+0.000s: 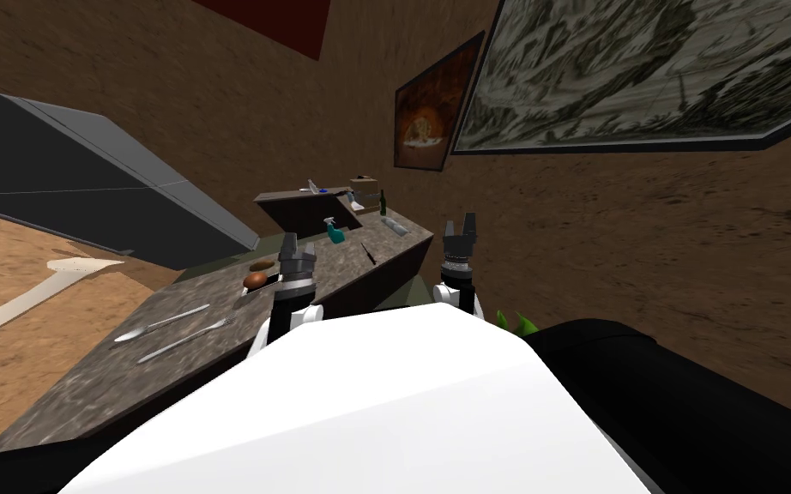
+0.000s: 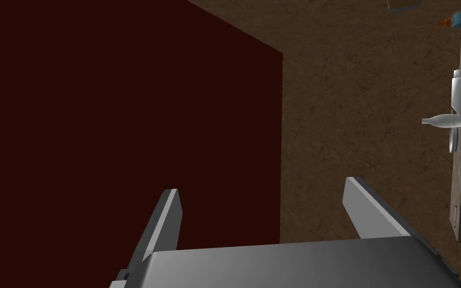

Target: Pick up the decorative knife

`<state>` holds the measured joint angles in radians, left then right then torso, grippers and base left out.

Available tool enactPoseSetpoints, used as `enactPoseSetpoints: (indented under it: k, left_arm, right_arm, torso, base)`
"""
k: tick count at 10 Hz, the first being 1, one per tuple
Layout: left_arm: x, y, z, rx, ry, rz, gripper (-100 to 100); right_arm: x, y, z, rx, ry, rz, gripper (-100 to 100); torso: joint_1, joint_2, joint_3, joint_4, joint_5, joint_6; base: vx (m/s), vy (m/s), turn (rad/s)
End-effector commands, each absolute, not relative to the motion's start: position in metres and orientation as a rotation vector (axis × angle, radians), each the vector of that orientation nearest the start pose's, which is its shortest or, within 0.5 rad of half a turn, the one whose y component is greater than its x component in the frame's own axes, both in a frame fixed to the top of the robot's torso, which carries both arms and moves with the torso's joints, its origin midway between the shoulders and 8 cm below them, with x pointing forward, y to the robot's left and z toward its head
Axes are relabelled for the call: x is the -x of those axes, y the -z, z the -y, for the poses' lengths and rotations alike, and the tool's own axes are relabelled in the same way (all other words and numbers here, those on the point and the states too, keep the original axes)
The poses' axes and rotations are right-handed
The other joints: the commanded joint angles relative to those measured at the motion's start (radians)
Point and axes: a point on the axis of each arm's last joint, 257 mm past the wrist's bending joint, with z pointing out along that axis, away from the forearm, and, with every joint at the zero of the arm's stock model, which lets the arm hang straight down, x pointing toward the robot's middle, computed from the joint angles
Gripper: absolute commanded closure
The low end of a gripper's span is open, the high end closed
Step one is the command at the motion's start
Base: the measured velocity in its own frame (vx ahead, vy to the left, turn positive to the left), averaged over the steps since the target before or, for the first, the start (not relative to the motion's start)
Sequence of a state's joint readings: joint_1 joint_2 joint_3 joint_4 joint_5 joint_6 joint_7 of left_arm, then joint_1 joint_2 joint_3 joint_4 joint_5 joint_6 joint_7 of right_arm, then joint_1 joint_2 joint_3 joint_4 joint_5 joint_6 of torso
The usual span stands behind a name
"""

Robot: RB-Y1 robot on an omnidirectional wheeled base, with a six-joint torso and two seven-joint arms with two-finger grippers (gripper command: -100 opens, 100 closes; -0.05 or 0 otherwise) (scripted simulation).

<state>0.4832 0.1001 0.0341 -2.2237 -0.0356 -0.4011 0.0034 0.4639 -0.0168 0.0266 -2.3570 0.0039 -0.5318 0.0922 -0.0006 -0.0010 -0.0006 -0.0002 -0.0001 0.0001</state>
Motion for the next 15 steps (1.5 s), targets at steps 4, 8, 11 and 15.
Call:
enactPoseSetpoints:
  k: [4,8,11,15]
  left_arm:
    - [-0.391,0.037,-0.282,0.701,1.175,-0.931,-100]
    - [-0.409,0.057,-0.281,0.75,1.135,-1.022,-100]
    - [-0.416,0.067,-0.282,0.78,1.116,-1.06,-100]
    - [-0.427,0.084,-0.282,0.829,1.082,-1.125,-100]
  right_arm:
    - [-0.324,-0.074,0.26,-0.502,-1.283,-0.546,0]
    - [-0.324,-0.074,0.26,-0.502,-1.283,-0.546,0]
    - [-0.324,-0.074,0.26,-0.502,-1.283,-0.546,0]
    - [-0.324,-0.074,0.26,-0.502,-1.283,-0.546,0]
  torso:
    - [-0.001,0.0,0.0,0.0,0.0,0.0]
    - [-0.001,0.0,0.0,0.0,0.0,0.0]
    - [-0.001,0.0,0.0,0.0,0.0,0.0]
    - [-0.001,0.0,0.0,0.0,0.0,0.0]
  base:
    - [0.016,-0.023,-0.042]
    - [0.013,-0.019,-0.038]
    - [0.012,-0.016,-0.029]
    - [0.013,-0.017,-0.036]
